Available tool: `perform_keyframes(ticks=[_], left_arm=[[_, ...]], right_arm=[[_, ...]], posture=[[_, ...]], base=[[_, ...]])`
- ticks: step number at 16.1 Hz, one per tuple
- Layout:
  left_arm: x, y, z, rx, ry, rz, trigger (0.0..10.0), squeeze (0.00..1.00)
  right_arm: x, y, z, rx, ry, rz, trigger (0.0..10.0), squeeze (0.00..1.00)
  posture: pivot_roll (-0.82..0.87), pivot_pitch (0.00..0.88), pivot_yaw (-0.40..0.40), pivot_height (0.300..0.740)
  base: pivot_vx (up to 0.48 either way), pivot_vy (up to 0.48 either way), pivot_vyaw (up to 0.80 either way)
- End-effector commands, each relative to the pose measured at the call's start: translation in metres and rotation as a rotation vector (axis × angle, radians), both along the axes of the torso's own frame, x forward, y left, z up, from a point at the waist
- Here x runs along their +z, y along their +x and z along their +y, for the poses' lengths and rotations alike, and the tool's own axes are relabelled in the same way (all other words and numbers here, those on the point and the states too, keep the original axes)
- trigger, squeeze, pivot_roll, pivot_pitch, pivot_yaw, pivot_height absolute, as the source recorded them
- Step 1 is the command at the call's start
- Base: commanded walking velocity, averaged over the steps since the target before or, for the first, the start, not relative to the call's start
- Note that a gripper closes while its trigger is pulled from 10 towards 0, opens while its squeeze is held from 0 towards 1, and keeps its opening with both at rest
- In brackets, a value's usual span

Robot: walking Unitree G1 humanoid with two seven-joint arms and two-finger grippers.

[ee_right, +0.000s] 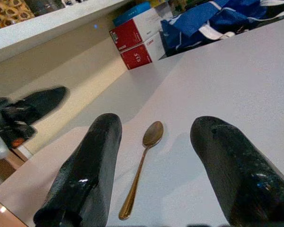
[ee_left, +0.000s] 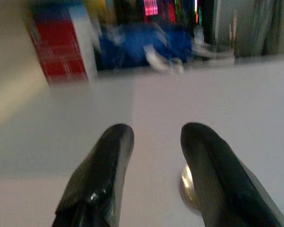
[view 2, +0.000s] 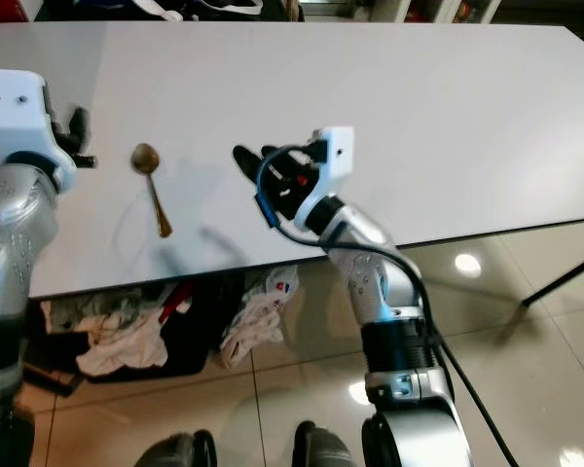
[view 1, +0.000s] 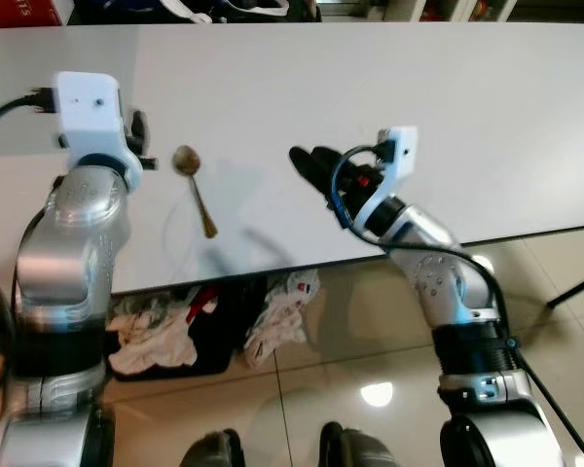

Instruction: Setting the table

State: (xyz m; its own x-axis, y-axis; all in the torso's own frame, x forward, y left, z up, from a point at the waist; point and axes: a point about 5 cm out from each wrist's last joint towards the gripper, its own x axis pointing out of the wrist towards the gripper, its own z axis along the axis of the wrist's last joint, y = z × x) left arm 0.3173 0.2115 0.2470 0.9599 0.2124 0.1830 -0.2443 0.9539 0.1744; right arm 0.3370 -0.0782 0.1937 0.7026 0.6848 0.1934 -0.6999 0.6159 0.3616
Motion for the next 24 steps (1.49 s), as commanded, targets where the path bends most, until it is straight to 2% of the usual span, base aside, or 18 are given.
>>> perform_keyframes(ticks=[1, 3, 4, 6, 7, 8, 9, 11, 13, 16, 20, 22, 24], left_arm=[[-0.006, -0.018, -0.01, -0.019, 0.04, -0.131, 10.0, 0.0], [-0.021, -0.03, -0.01, -0.008, 0.003, -0.146, 10.0, 0.0], [-0.042, -0.037, -0.024, -0.074, 0.027, -0.101, 10.0, 0.0], [-0.072, -0.044, -0.036, -0.163, 0.025, -0.008, 10.0, 0.0], [-0.109, -0.055, -0.046, -0.254, -0.05, 0.102, 10.0, 0.0], [-0.127, -0.063, -0.05, -0.271, -0.129, 0.151, 10.0, 0.0], [-0.136, -0.07, -0.056, -0.296, -0.215, 0.166, 10.0, 0.0], [-0.137, -0.078, -0.065, -0.331, -0.247, 0.163, 10.0, 0.0], [-0.132, -0.073, -0.059, -0.287, -0.27, 0.129, 10.0, 0.0], [-0.137, -0.067, -0.052, -0.246, -0.237, 0.145, 10.0, 0.0], [-0.154, -0.071, -0.043, -0.172, -0.282, 0.182, 10.0, 0.0], [-0.158, -0.072, -0.043, -0.182, -0.259, 0.195, 10.0, 0.0], [-0.153, -0.07, -0.045, -0.195, -0.242, 0.177, 10.0, 0.0]], right_arm=[[-0.005, -0.005, -0.004, 0.004, -0.008, -0.019, 10.0, 0.0], [-0.012, -0.012, -0.005, 0.018, -0.018, -0.042, 10.0, 0.0], [-0.025, -0.019, -0.01, 0.005, -0.048, -0.052, 10.0, 0.0], [-0.042, -0.022, -0.017, -0.059, -0.12, -0.043, 10.0, 0.0], [-0.061, -0.023, -0.025, -0.146, -0.179, -0.016, 10.0, 0.0], [-0.07, -0.025, -0.03, -0.177, -0.196, 0.006, 10.0, 0.0], [-0.075, -0.027, -0.033, -0.202, -0.185, 0.021, 10.0, 0.0], [-0.071, -0.033, -0.035, -0.182, -0.091, 0.023, 10.0, 0.0], [-0.064, -0.033, -0.029, -0.145, -0.022, -0.01, 10.0, 0.0], [-0.062, -0.029, -0.024, -0.143, -0.026, -0.03, 10.0, 0.0], [-0.073, -0.033, -0.025, -0.159, -0.043, -0.008, 10.0, 0.0], [-0.075, -0.032, -0.025, -0.166, -0.049, -0.009, 10.0, 0.0], [-0.074, -0.031, -0.027, -0.173, -0.044, -0.017, 10.0, 0.0]], posture=[[-0.09, 0.13, -0.03, 0.74], [-0.08, 0.125, -0.029, 0.74], [-0.08, 0.12, -0.03, 0.74], [-0.07, 0.116, -0.027, 0.74], [-0.07, 0.113, -0.024, 0.74], [-0.06, 0.112, -0.023, 0.74], [-0.07, 0.111, -0.022, 0.74], [-0.07, 0.114, -0.015, 0.74], [-0.06, 0.111, -0.011, 0.74], [-0.05, 0.113, -0.007, 0.74], [-0.05, 0.115, -0.002, 0.74], [-0.05, 0.115, 0.002, 0.74], [-0.05, 0.114, 0.004, 0.74]], base=[[0.0, 0.0, 0.0], [0.0, 0.0, 0.0], [0.0, 0.0, 0.0], [0.0, 0.0, 0.0], [0.0, 0.0, 0.0], [0.0, 0.0, 0.0], [0.0, 0.0, 0.0], [0.0, 0.0, 0.0], [0.0, 0.0, 0.0], [0.0, 0.32, 0.0], [0.0, 0.48, 0.0], [0.0, 0.48, 0.0], [0.0, 0.48, 0.0]])
